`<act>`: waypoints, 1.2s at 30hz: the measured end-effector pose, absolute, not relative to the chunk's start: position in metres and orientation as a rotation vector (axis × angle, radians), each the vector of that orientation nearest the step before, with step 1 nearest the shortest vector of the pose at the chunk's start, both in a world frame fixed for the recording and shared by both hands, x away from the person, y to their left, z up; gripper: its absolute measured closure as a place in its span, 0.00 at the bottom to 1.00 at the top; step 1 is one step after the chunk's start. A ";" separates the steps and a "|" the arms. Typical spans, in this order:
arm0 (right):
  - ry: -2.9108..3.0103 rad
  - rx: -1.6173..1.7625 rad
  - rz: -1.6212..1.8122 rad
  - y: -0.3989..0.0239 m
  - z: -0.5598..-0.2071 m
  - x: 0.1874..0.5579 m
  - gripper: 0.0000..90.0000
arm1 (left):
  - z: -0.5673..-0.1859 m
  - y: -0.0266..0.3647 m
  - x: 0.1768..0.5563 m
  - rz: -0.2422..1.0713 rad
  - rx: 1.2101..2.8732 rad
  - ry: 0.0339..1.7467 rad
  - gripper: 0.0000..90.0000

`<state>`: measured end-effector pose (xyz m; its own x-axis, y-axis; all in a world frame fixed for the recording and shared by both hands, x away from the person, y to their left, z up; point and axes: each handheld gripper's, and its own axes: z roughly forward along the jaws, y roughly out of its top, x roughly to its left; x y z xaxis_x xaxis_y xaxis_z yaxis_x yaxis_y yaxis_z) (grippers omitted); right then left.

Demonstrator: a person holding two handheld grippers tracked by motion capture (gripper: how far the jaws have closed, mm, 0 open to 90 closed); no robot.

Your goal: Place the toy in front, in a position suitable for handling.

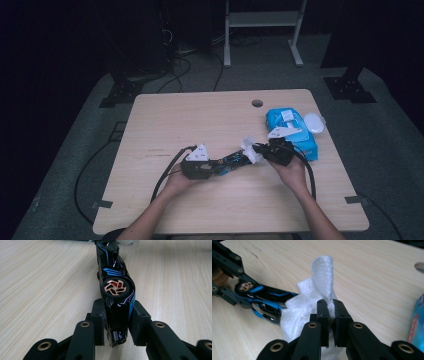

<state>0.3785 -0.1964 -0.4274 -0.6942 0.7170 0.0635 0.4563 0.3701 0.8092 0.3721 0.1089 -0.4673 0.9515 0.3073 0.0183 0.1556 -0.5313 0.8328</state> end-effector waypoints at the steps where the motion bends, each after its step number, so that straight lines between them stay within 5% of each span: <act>1: 2.334 1.034 1.238 -0.196 -0.428 0.379 0.94 | -0.467 0.109 0.372 0.199 2.138 0.327 0.76; 14: 2.362 0.938 1.286 -0.167 -0.421 0.372 0.94 | -0.468 0.109 0.373 0.189 2.134 0.329 0.76; 26: 2.511 0.724 1.311 -0.098 -0.421 0.364 0.94 | -0.468 0.110 0.373 0.183 2.134 0.335 0.76; 36: 2.397 0.918 1.262 -0.162 -0.421 0.378 0.94 | -0.468 0.110 0.373 0.188 2.133 0.331 0.76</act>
